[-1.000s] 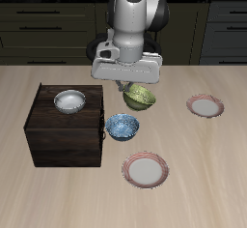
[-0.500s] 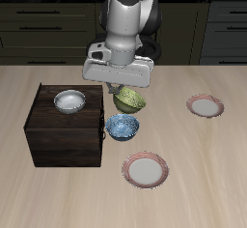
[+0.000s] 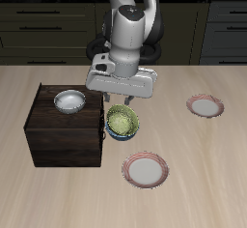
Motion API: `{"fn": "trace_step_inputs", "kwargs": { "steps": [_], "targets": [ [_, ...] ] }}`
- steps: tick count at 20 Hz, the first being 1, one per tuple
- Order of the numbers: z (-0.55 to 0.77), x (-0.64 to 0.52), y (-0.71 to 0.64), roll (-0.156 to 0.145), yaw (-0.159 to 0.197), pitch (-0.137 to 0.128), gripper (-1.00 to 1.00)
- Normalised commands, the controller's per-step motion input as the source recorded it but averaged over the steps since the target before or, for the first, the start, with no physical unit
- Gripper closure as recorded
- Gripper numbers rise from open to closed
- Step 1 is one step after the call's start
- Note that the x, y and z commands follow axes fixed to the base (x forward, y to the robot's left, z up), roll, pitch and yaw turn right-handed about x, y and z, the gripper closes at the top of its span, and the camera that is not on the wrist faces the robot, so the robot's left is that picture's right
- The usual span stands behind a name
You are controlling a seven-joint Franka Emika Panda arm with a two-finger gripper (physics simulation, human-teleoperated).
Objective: Stack the green bowl on the blue bowl
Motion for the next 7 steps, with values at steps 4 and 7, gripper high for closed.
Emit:
{"fn": "trace_step_inputs", "kwargs": {
  "steps": [4, 7],
  "targets": [
    [-0.12, 0.00, 0.20, 0.029, 0.005, 0.016, -1.00],
    [0.15, -0.13, 0.14, 0.017, -0.019, -0.004, -1.00]
  ]
}}
